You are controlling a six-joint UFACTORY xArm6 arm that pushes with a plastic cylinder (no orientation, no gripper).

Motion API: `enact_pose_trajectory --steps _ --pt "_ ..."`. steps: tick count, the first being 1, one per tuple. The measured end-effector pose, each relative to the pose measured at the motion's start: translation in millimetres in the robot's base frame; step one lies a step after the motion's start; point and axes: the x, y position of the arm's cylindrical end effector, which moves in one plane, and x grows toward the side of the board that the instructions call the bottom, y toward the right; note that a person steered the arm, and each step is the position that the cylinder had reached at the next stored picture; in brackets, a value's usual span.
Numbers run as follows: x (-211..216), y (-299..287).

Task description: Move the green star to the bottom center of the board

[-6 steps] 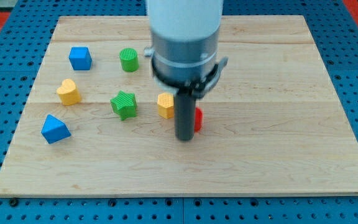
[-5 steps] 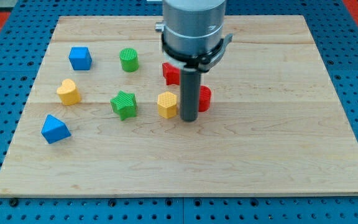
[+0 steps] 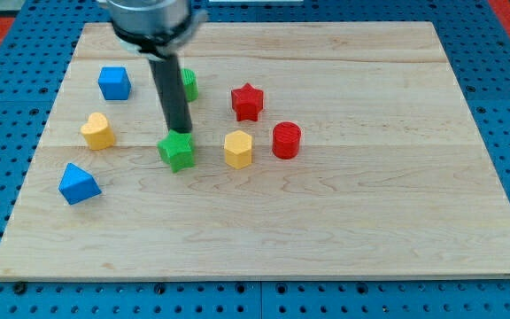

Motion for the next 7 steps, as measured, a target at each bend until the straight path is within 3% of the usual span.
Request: enact_pose_trajectory --steps 1,2,3,5,6,7 --pt "78.0 43.5" --pt "47.3 -57.6" --pt "77.5 -92.5" --pt "89.5 34.0" --pt "97.5 -28.5" --pt "126.4 11.5"
